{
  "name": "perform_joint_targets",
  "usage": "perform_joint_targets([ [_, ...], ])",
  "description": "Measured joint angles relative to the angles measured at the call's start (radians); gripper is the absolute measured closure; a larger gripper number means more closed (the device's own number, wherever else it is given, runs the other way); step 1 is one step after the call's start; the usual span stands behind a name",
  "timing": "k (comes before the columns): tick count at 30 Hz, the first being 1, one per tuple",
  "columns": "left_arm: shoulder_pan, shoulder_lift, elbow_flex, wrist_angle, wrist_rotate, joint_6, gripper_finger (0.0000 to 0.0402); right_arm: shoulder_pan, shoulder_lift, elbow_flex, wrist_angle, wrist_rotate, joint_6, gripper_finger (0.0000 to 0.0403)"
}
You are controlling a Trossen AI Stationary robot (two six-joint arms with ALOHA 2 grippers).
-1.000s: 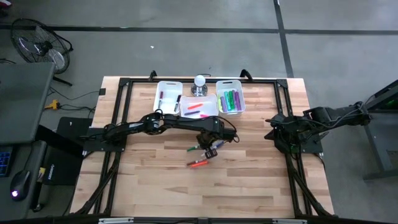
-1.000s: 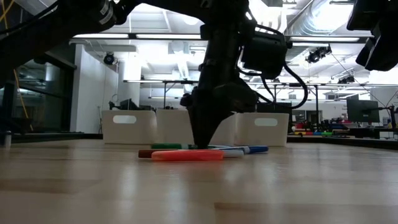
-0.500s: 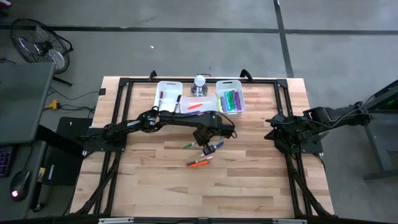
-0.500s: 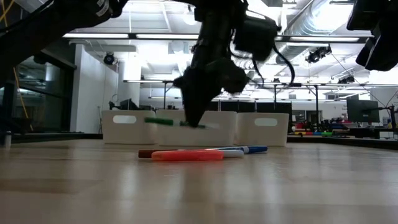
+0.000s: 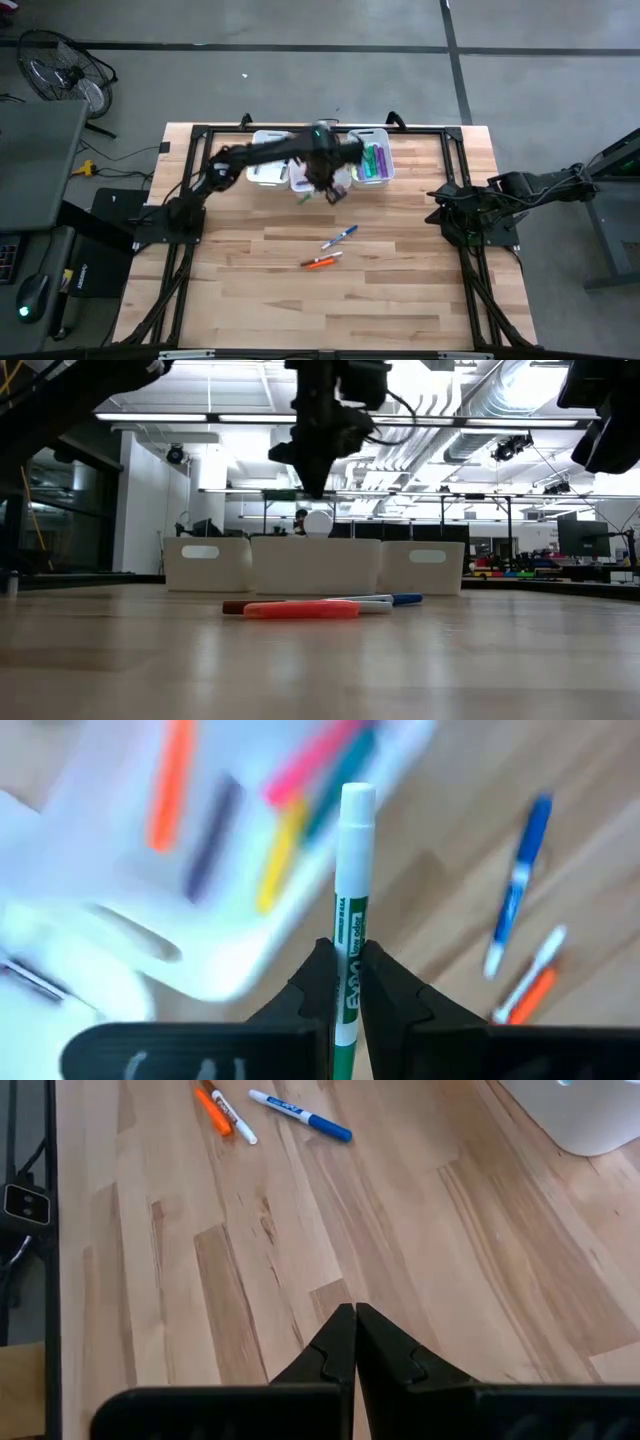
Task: Pick & Place Markers
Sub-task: Put the green marker pen into the left white bin
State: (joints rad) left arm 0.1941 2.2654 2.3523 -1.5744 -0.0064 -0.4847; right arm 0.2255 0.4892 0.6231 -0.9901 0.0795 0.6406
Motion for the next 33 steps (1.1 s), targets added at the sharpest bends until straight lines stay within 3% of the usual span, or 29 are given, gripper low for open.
perform_joint_targets([
  [7, 0.145, -0.076, 0.001, 0.003, -0.030, -0.010, 0.0380, 0.000, 0.000, 0.000, 0.000, 0.027, -0.013, 0.0402],
  [16, 0.333, -0.075, -0.012, 0.006, -0.039, -0.024, 0.0380, 0.000, 0.000, 0.000, 0.000, 0.026, 0.005, 0.0402],
  [23, 0.428, -0.074, -0.145, 0.003, -0.041, -0.044, 0.0380, 0.000, 0.000, 0.000, -0.001, 0.039, 0.029, 0.0402],
  [33, 0.448, -0.074, -0.356, 0.003, -0.105, -0.067, 0.0380, 0.000, 0.000, 0.000, -0.001, 0.053, 0.044, 0.0402],
])
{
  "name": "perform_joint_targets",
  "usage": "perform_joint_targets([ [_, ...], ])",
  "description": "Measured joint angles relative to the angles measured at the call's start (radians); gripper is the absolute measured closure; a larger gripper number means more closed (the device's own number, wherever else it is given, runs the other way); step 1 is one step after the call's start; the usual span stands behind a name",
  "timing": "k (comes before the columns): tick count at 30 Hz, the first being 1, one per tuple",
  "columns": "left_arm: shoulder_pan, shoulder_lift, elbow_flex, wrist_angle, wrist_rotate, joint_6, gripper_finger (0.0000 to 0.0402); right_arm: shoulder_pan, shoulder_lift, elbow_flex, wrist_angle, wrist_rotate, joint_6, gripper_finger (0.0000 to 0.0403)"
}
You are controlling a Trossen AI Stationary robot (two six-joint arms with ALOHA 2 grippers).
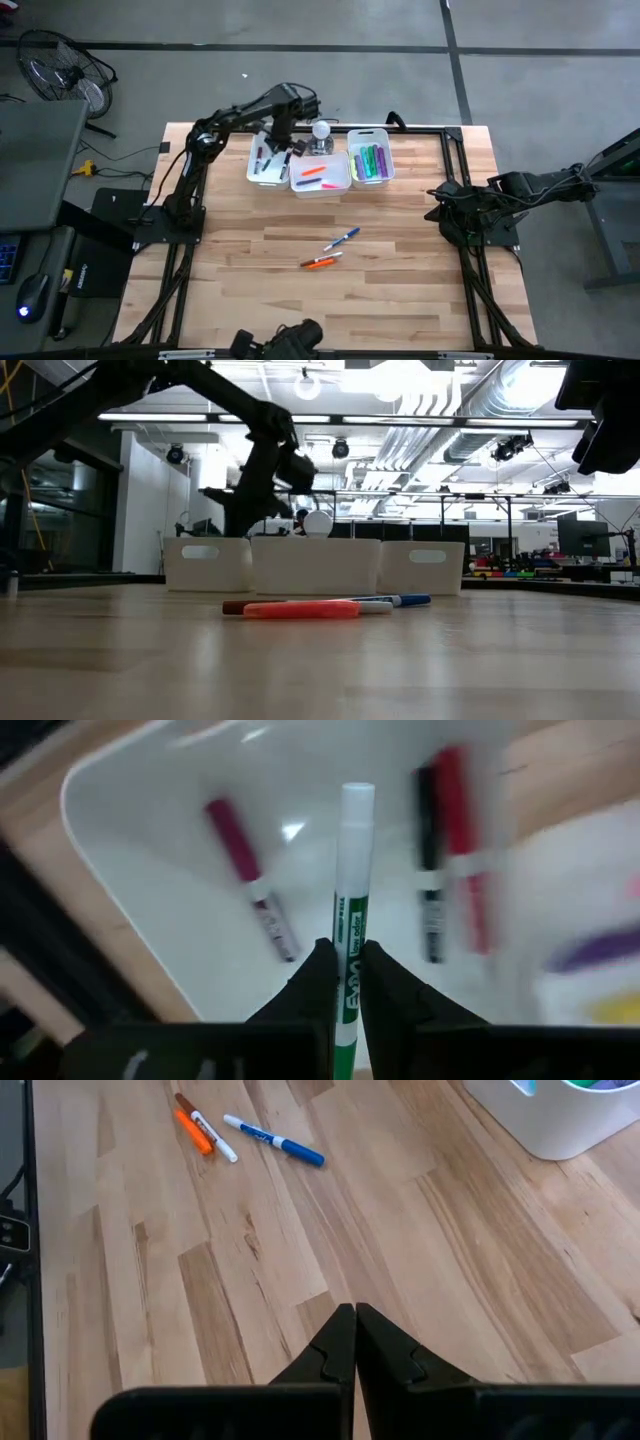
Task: Pick & Place Markers
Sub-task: Put the green marker pen into the left white bin
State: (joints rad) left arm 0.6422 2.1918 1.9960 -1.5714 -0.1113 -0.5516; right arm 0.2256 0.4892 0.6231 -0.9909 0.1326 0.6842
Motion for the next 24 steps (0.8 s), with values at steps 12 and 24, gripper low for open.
perform_joint_targets([
  [12, 0.018, -0.033, -0.148, 0.001, -0.024, -0.101, 0.0369, 0.000, 0.000, 0.000, -0.010, 0.023, 0.013, 0.0402],
  [24, 0.018, -0.031, -0.148, 0.010, -0.030, -0.152, 0.0357, 0.000, 0.000, 0.000, -0.015, 0.023, 0.014, 0.0402],
])
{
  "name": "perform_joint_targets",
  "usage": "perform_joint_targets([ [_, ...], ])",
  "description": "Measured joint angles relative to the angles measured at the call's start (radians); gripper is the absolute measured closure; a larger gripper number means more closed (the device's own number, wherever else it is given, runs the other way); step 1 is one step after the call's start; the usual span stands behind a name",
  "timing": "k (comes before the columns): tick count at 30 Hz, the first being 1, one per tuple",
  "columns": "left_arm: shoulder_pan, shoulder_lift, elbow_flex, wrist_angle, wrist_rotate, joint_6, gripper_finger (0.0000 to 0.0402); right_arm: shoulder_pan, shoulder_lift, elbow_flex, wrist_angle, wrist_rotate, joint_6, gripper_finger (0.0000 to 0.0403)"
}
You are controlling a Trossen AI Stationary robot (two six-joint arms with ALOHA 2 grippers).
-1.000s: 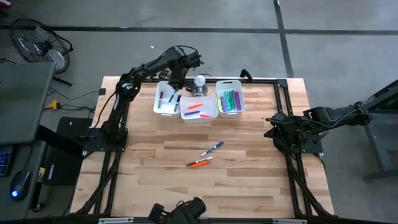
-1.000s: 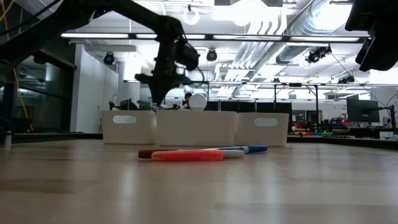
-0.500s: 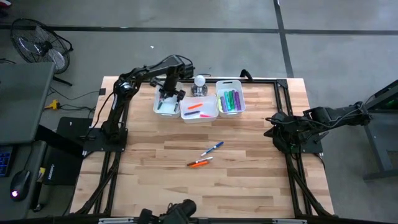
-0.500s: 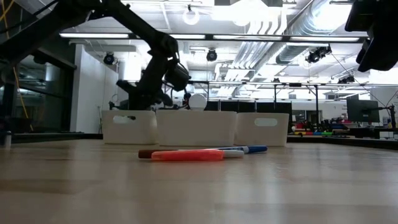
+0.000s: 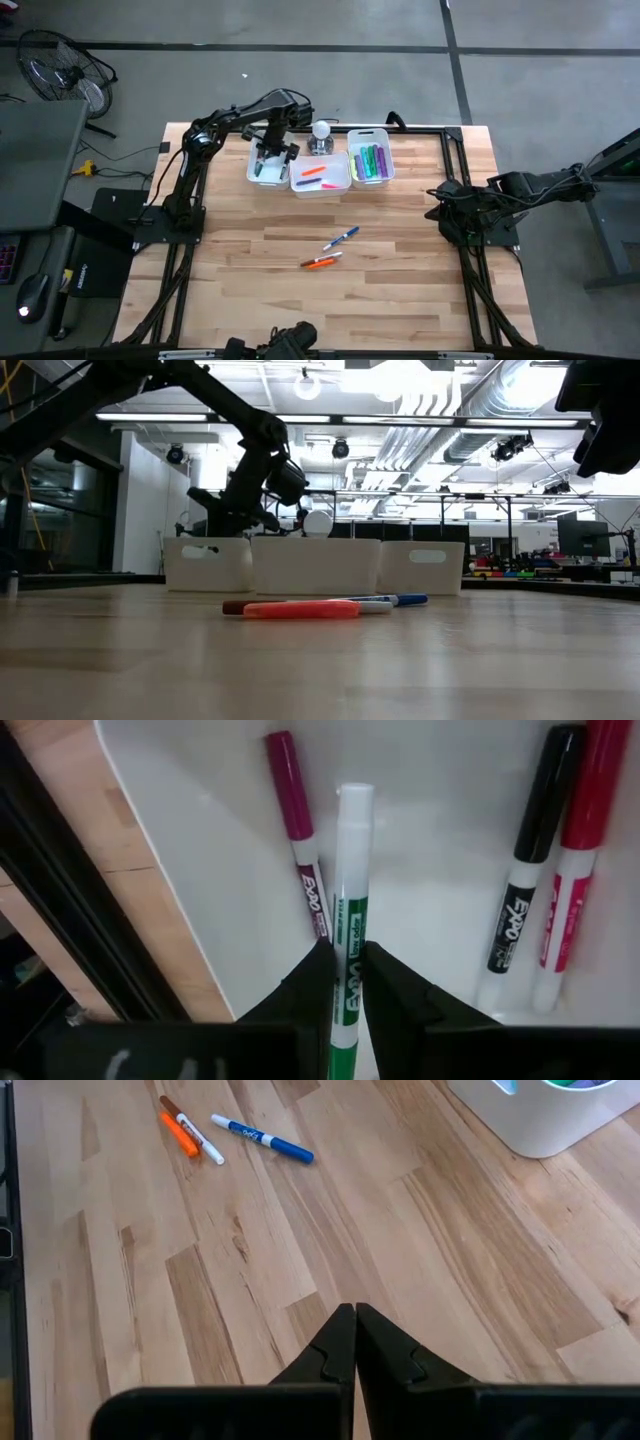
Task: Pick & Place Markers
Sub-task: Put the green marker pen into the left white bin, then put the blue marker pen into the left white bin
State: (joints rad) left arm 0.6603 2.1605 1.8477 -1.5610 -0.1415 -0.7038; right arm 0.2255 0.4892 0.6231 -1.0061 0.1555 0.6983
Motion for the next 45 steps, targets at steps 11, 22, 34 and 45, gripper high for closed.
perform_joint_targets([
  [11, -0.021, 0.000, 0.000, -0.003, 0.028, 0.061, 0.0298, 0.000, 0.000, 0.000, 0.000, -0.008, -0.008, 0.0402],
  [22, -0.044, -0.049, 0.113, -0.015, -0.012, 0.158, 0.0189, 0.000, 0.000, 0.000, -0.002, -0.008, -0.026, 0.0402],
  [34, -0.185, -0.219, 0.248, 0.015, 0.069, 0.234, 0.0189, 0.000, 0.000, 0.000, -0.007, -0.005, -0.044, 0.0402],
  [45, -0.497, -0.199, 0.250, 0.175, 0.114, 0.182, 0.0188, 0.000, 0.000, 0.000, -0.007, -0.005, -0.063, 0.0402],
])
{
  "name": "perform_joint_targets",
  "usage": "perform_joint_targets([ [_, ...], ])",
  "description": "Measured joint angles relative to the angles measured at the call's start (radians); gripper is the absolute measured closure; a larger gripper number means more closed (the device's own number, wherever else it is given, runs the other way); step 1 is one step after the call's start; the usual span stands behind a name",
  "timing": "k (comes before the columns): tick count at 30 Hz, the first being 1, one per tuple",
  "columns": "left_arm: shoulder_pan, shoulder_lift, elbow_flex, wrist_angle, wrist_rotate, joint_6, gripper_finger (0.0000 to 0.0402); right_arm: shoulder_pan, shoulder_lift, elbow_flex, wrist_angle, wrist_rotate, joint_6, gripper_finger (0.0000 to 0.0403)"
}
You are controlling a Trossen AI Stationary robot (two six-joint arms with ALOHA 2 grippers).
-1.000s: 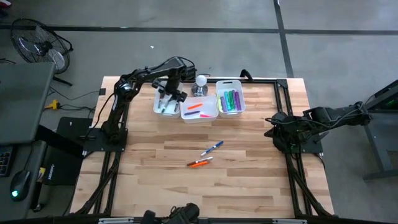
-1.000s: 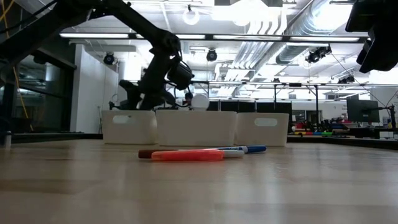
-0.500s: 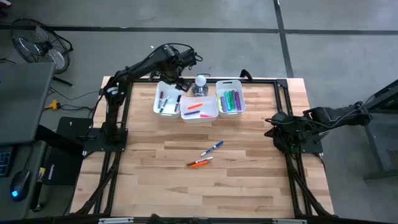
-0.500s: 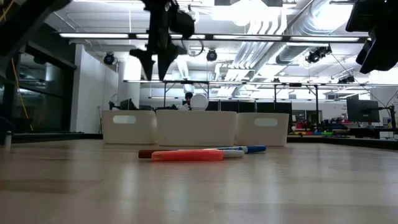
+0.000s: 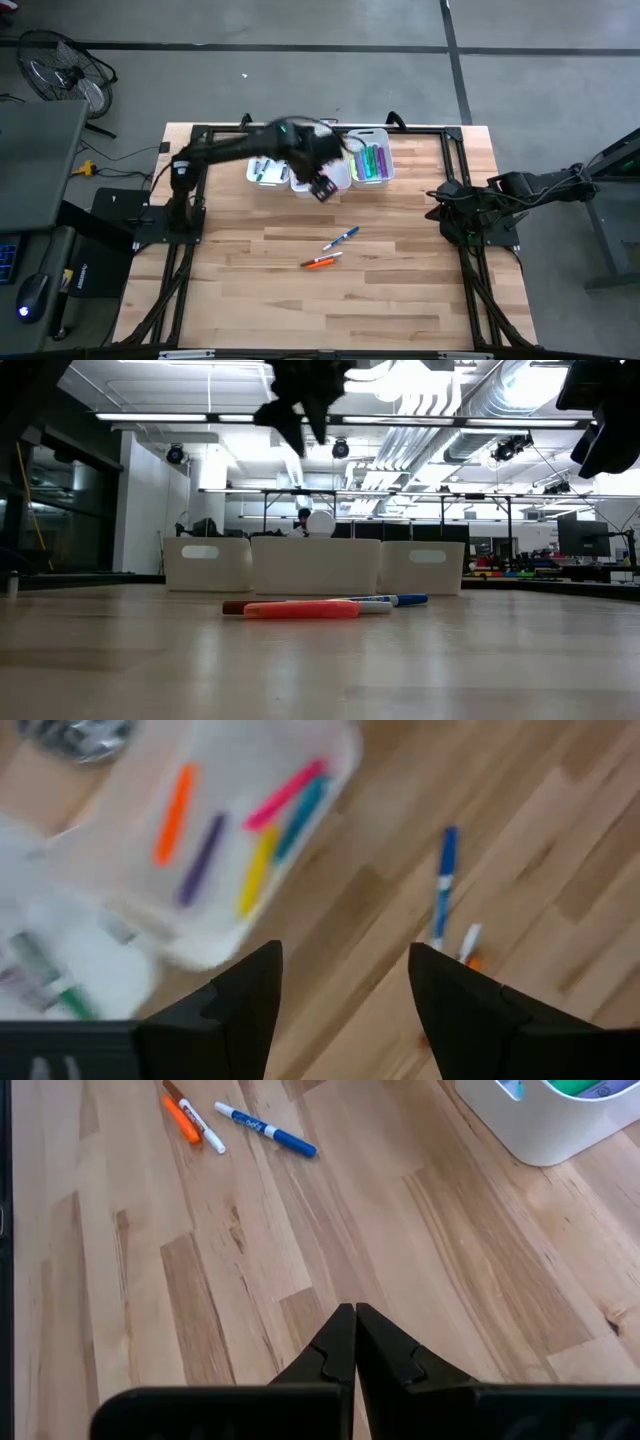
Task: Pick & Place Markers
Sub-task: Put the blue marker pen into the left white bin
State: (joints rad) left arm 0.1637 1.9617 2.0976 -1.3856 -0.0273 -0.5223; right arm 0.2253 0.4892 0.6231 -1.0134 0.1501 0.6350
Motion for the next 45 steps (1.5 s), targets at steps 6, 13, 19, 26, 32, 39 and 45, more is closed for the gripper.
perform_joint_targets([
  [6, -0.098, 0.074, 0.003, 0.079, -0.035, -0.067, 0.0188, 0.000, 0.000, 0.000, 0.000, -0.007, -0.008, 0.0402],
  [13, -0.161, 0.155, -0.007, 0.105, -0.031, -0.130, 0.0188, 0.000, 0.001, 0.000, 0.000, -0.008, -0.008, 0.0402],
  [19, -0.179, 0.228, -0.008, 0.142, -0.003, -0.138, 0.0188, 0.000, 0.001, 0.000, 0.001, -0.017, -0.007, 0.0402],
  [26, -0.179, 0.278, -0.008, 0.179, 0.037, -0.141, 0.0189, 0.000, 0.001, 0.000, 0.001, -0.023, -0.004, 0.0402],
  [32, -0.196, 0.310, -0.008, 0.198, 0.045, -0.140, 0.0189, 0.000, 0.001, 0.000, 0.002, -0.022, -0.004, 0.0402],
  [39, -0.221, 0.342, -0.009, 0.200, 0.041, -0.137, 0.0189, 0.000, 0.002, 0.000, 0.002, -0.019, 0.003, 0.0402],
  [45, -0.216, 0.371, -0.007, 0.206, 0.040, -0.134, 0.0189, 0.000, 0.002, 0.000, 0.003, -0.018, 0.009, 0.0402],
])
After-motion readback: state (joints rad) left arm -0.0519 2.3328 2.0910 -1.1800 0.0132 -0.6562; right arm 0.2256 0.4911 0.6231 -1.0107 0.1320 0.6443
